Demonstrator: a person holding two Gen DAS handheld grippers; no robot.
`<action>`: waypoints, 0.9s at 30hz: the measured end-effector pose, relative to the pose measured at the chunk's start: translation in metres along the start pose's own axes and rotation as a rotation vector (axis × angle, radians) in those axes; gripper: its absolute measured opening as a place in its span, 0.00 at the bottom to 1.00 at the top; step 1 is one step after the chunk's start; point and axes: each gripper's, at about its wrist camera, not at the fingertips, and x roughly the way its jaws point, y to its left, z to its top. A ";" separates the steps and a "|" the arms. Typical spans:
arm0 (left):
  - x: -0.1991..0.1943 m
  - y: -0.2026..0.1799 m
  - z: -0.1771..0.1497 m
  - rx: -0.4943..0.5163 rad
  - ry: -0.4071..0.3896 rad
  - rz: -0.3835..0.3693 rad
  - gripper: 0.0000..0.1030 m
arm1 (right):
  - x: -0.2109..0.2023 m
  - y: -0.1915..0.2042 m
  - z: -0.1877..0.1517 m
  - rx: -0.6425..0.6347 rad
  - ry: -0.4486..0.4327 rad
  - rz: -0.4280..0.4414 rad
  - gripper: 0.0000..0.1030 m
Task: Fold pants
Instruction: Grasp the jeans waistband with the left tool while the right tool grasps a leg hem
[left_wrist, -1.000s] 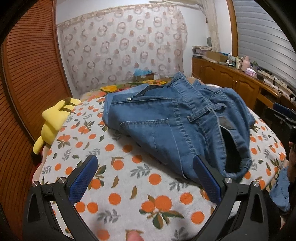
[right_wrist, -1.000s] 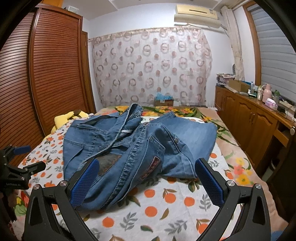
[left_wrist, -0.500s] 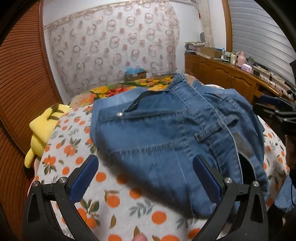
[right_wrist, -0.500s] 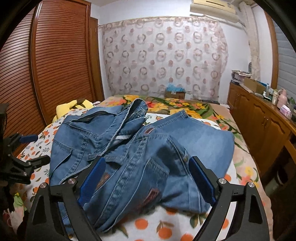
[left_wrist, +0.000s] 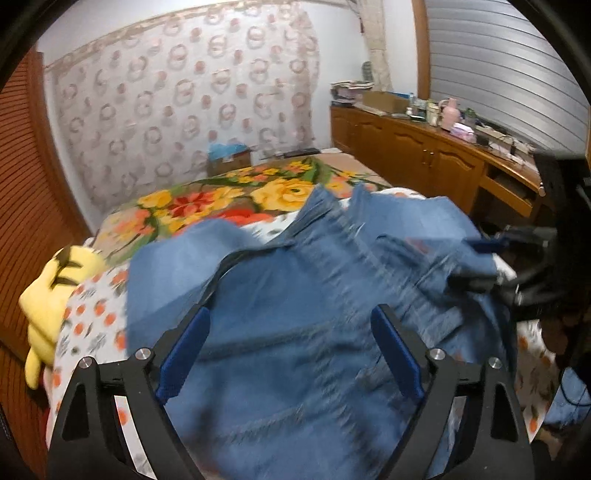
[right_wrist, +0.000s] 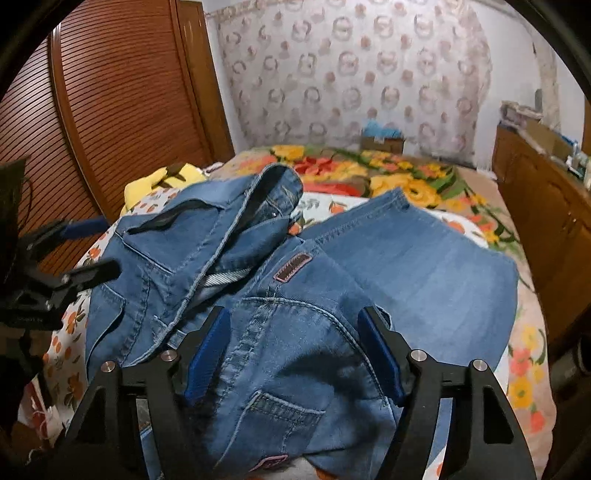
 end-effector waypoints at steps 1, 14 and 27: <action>0.006 -0.003 0.007 0.001 0.005 -0.017 0.87 | -0.001 -0.002 -0.001 0.002 0.009 0.004 0.59; 0.063 -0.029 0.044 0.024 0.120 -0.094 0.59 | -0.054 -0.017 -0.026 0.043 -0.045 0.044 0.15; 0.006 -0.011 0.026 0.043 0.070 -0.032 0.03 | -0.068 -0.008 -0.042 0.087 -0.153 0.038 0.15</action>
